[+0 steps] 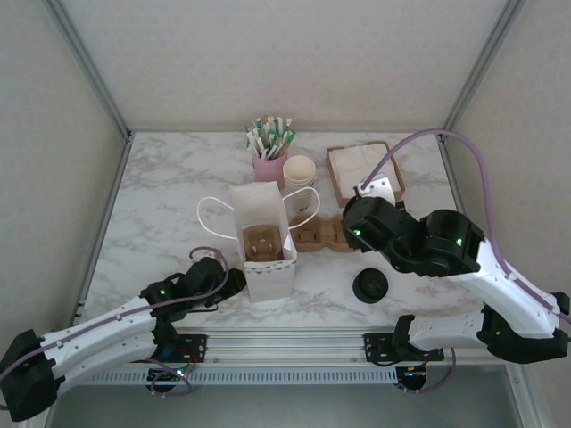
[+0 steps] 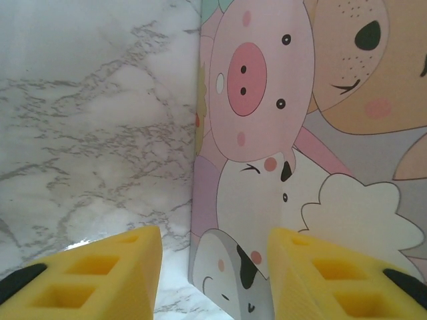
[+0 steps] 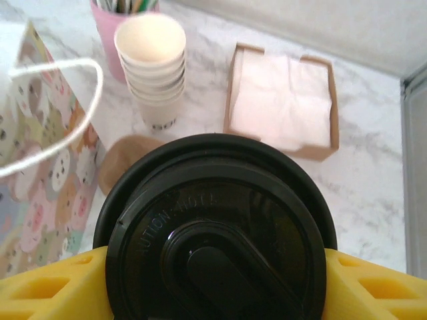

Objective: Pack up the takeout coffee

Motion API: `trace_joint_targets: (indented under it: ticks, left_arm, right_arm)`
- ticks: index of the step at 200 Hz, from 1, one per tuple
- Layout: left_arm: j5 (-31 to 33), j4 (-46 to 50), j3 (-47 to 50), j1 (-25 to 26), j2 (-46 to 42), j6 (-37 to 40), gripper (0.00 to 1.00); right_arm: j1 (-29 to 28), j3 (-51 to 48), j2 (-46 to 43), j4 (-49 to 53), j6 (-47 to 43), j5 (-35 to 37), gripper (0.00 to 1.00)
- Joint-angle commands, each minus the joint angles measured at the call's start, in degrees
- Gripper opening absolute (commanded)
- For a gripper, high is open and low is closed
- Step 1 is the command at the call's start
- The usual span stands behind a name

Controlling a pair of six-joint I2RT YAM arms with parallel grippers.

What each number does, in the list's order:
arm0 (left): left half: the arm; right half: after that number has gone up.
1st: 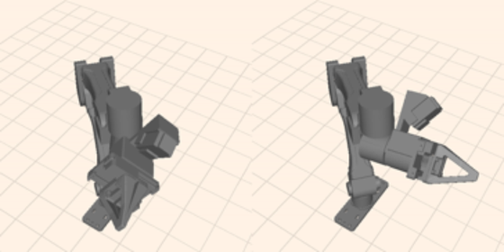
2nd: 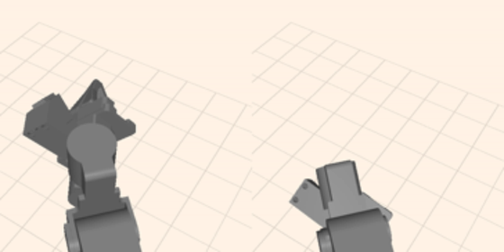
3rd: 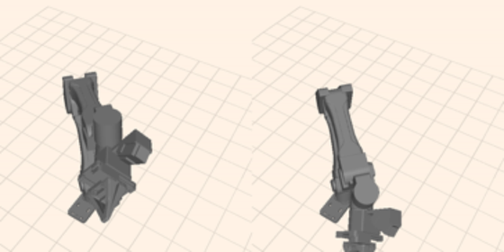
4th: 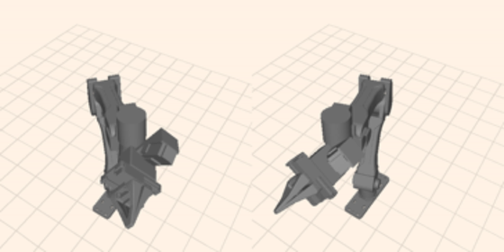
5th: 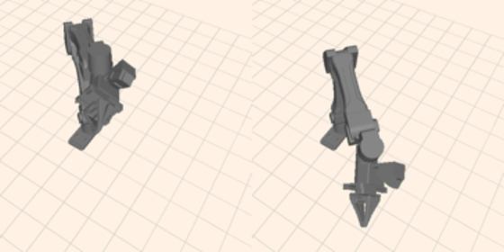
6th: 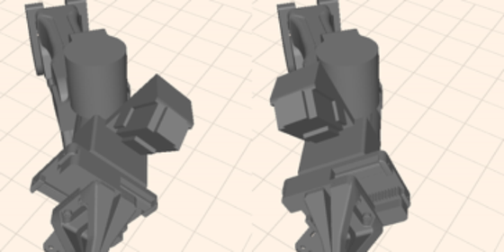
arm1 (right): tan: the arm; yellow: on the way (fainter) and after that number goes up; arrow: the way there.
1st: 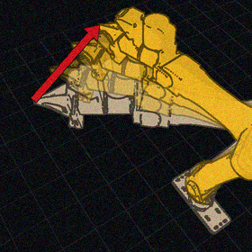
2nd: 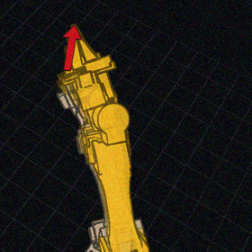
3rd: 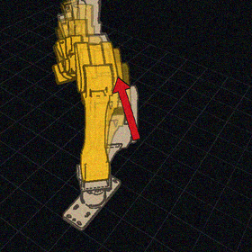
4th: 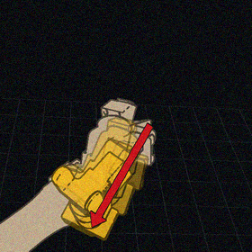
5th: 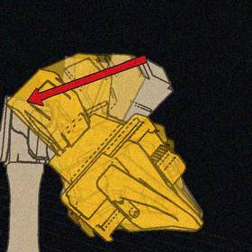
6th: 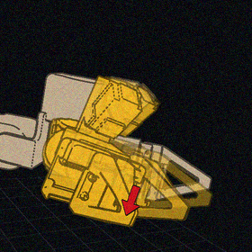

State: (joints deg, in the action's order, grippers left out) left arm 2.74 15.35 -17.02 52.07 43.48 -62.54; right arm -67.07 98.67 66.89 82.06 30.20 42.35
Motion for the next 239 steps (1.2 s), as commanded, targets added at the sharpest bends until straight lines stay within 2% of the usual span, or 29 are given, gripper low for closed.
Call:
trace_joint_targets:
  ticks: [1,55,68,82,120,148,176,217,239]
  left_arm:
    - [6.9,-4.6,-0.8,4.4,2.8,-3.4,0.44]
    - [9.2,-11.7,-8.9,13.0,19.7,-1.4,0.45]
    - [9.8,-12.1,-11.7,14.6,23.4,0.1,0.4]
    - [12.0,-12.5,-13.9,16.5,26.4,0.3,0.38]
    - [12.5,-12.4,-16.8,18.5,30.1,1.5,0.39]
    - [14.8,-9.2,-15.9,19.7,26.6,1.7,0.41]
    - [17.6,2.8,-16.0,20.0,19.5,3.1,0.44]
    - [17.6,13.4,-14.6,20.0,5.7,9.0,0.62]
    - [17.8,22.3,-16.1,20.0,-2.4,12.1,0.74]
  right_arm:
    - [-0.4,5.9,1.6,-1.4,-6.8,2.6,0.7]
    - [-1.7,18.3,10.4,-4.5,-14.7,-1.0,0.7]
    - [-2.9,21.4,12.5,-4.8,-16.0,-0.9,0.7]
    - [-4.3,23.9,14.3,-5.4,-17.3,-0.8,0.7]
    - [-7.5,27.7,17.5,-6.5,-18.8,-1.3,0.7]
    - [-7.8,25.1,17.9,-8.6,-17.9,-6.6,0.7]
    - [-7.8,22.6,18.2,-10.3,-18.2,-9.9,0.7]
    - [-7.4,22.6,21.3,-10.0,-20.1,-13.7,0.7]
    - [-6.5,23.2,23.3,-9.3,-20.3,-17.4,0.7]
